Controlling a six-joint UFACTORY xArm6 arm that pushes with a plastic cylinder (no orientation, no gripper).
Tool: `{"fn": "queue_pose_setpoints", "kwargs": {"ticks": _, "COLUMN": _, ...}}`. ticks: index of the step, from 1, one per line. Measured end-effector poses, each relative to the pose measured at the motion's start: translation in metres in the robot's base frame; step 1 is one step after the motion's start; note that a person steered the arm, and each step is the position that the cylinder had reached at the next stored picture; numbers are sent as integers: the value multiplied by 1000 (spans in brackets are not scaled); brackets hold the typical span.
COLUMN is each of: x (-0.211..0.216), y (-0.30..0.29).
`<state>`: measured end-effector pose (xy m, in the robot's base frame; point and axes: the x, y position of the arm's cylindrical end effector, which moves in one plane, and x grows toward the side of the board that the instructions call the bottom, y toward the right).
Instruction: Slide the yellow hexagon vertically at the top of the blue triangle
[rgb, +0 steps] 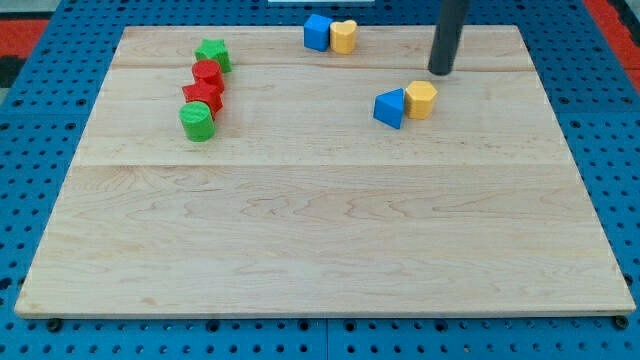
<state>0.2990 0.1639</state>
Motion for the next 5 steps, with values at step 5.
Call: {"fn": "queue_pose_setpoints", "kwargs": {"ticks": 5, "x": 63, "y": -56}}
